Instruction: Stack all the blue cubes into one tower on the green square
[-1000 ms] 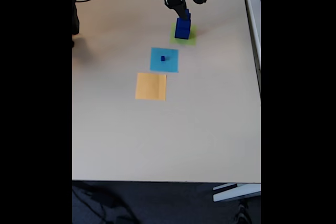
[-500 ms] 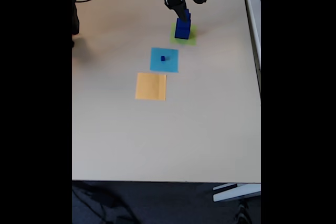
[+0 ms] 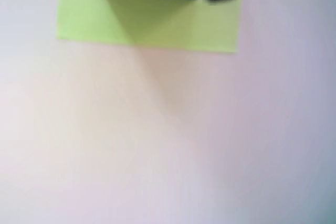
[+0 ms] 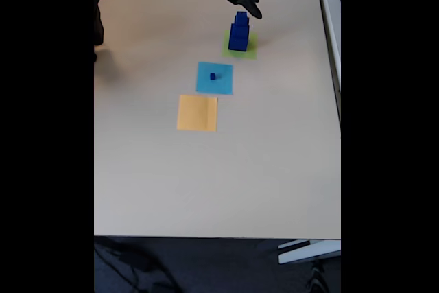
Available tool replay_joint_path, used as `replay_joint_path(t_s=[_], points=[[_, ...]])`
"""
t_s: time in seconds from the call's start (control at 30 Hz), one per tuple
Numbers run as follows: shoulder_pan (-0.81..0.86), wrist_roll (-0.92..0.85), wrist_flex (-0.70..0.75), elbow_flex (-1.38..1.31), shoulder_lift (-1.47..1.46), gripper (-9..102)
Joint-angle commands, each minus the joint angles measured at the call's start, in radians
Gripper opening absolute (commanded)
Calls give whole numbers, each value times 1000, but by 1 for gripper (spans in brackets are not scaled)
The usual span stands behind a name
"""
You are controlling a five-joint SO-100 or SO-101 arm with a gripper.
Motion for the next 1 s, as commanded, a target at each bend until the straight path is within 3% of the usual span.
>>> replay_joint_path(t_s=[0.0, 0.97], points=[[20, -75, -58, -89, 52, 22], [198, -152, -5, 442, 287, 18]])
